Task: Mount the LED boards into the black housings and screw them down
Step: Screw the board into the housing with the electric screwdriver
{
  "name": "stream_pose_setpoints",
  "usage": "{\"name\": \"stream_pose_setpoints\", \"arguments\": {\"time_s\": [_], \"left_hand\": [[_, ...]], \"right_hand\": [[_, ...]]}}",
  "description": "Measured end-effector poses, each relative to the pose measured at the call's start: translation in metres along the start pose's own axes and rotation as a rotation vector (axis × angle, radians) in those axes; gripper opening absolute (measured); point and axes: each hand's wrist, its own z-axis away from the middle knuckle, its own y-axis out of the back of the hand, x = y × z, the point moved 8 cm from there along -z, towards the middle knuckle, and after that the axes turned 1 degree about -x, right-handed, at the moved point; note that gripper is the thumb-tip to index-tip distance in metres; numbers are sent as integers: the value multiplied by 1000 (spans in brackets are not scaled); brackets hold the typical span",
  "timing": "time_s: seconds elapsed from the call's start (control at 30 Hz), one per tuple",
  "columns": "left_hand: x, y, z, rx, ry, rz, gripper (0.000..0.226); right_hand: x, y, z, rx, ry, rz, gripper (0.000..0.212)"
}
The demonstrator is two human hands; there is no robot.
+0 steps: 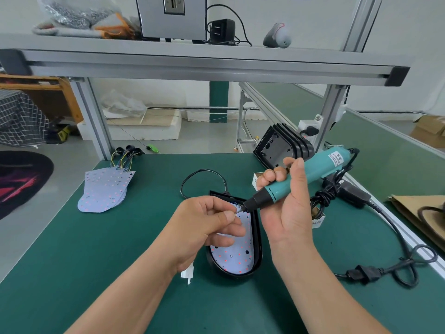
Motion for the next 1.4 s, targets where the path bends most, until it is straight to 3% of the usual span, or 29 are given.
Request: {"name": "stream_pose_setpoints", "arguments": {"time_s": [0.2, 0.33, 0.43, 0.6, 0.77, 0.93, 1.4], "left_hand": [[-2, -6, 0, -66, 22, -37, 20], [0, -4, 1, -67, 51, -24, 38], [5, 19, -6, 97, -4, -56, 35], [-2, 59, -19, 433, -60, -417, 29], [-28, 48, -28, 329, 52, -628, 57], [-32, 51, -35, 267, 61, -669, 46], [-39, 53, -44, 250, 48, -612, 45]], "right_hand": [[2, 5, -2, 32, -7, -19, 22], [-1, 7, -5, 36, 0, -48, 23], [-6, 11, -9, 48, 14, -58, 22], [-13, 28, -20, 95, 44, -3, 17], [-18, 48, -30, 153, 99, 94, 15], [-15, 57, -35, 146, 125, 182, 13], [-6, 48, -37, 69, 141, 315, 11]]}}
